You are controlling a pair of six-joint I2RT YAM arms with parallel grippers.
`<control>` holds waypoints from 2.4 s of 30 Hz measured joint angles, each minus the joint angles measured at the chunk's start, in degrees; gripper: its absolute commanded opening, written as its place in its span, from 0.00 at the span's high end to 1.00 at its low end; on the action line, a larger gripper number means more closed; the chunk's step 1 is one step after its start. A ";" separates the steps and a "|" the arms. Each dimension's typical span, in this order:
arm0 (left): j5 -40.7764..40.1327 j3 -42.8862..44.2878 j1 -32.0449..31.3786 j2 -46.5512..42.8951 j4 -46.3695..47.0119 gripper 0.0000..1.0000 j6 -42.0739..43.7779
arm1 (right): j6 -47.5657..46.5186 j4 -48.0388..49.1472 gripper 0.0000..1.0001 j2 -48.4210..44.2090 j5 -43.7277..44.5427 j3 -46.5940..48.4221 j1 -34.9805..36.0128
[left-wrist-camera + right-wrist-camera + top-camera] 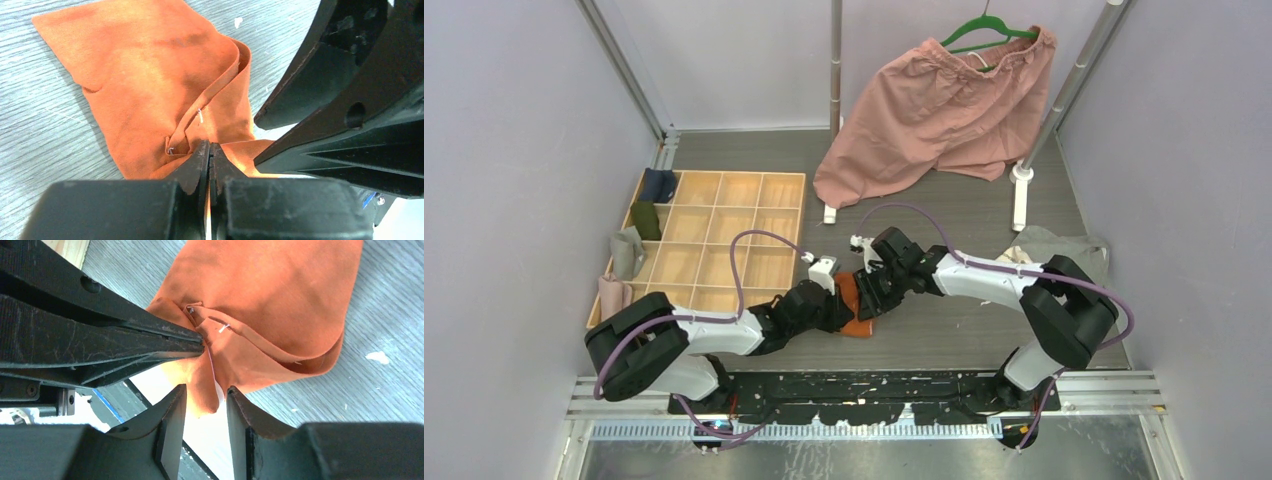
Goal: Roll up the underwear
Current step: Roll the underwear to the center of the board.
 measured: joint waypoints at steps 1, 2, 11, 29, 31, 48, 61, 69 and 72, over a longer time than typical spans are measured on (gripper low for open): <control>0.00 -0.02 0.00 0.00 0.04 0.99 0.00 | -0.04 -0.26 0.60 -0.33 0.17 0.00 0.00; 0.00 -0.02 0.00 0.04 0.13 0.99 0.00 | -0.04 -0.50 0.60 -0.50 0.22 0.00 0.00; 0.31 -0.11 0.00 0.26 0.52 0.99 0.00 | -0.24 -1.22 0.60 -0.46 0.76 -0.28 0.00; 0.81 -0.44 0.00 0.52 0.90 0.99 -0.09 | -8.07 8.33 0.50 -21.94 14.93 -10.43 4.76; 0.81 -0.46 0.00 0.52 0.92 0.99 -0.09 | -12.46 11.74 0.49 -24.57 17.18 -12.92 9.27; 0.79 -0.59 0.00 0.52 1.03 0.99 -0.31 | -45.20 19.58 0.43 -12.00 33.97 -16.90 30.38; 0.76 -0.66 0.00 0.50 1.01 0.99 -0.46 | -52.48 21.88 0.55 -6.73 40.46 -16.94 33.33; 0.39 -0.66 0.00 0.50 0.96 0.99 -0.46 | -53.51 24.39 0.95 -4.44 43.69 -16.94 33.79; 0.20 -0.68 0.00 0.33 0.79 0.99 -0.46 | -53.24 24.52 0.99 -4.44 43.93 -16.94 33.90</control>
